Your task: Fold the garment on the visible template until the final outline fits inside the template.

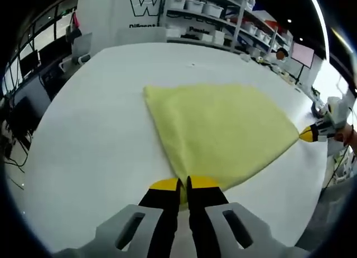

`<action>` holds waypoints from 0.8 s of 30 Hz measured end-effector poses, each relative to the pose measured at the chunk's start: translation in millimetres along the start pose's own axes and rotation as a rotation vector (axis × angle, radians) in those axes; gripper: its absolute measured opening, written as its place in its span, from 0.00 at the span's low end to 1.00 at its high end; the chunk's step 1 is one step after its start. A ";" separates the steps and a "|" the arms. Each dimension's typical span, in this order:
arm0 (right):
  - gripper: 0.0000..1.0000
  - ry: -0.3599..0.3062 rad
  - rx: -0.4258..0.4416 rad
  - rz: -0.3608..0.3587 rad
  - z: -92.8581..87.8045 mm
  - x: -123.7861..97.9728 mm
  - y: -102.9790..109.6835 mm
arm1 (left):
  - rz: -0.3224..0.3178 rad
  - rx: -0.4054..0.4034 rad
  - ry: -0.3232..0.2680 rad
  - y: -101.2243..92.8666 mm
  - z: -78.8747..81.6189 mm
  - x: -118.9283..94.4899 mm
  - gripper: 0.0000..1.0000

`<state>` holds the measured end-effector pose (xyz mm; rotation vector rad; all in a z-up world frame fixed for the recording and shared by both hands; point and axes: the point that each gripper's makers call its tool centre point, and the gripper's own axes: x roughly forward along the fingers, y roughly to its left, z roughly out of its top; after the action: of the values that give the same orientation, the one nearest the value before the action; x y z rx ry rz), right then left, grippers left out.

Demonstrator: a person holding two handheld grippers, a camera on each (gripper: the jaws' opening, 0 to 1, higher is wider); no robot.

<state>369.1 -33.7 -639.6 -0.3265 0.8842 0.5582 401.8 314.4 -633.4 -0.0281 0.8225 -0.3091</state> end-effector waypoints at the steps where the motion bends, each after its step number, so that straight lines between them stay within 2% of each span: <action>1: 0.00 0.001 0.002 -0.002 -1.1 -0.7 0.3 | 0.001 -0.008 0.009 -0.3 -2.3 -1.1 0.03; 9: 0.00 0.005 0.015 -0.007 -6.1 -4.3 4.7 | 0.004 0.005 0.029 -0.8 -8.3 -5.6 0.03; 24: 0.00 0.017 0.018 -0.010 -13.9 -9.3 13.4 | 0.019 -0.020 0.041 0.2 -18.4 -11.9 0.03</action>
<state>347.7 -32.7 -641.1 -0.3196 0.9028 0.5386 381.0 319.7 -637.5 -0.0325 0.8664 -0.2843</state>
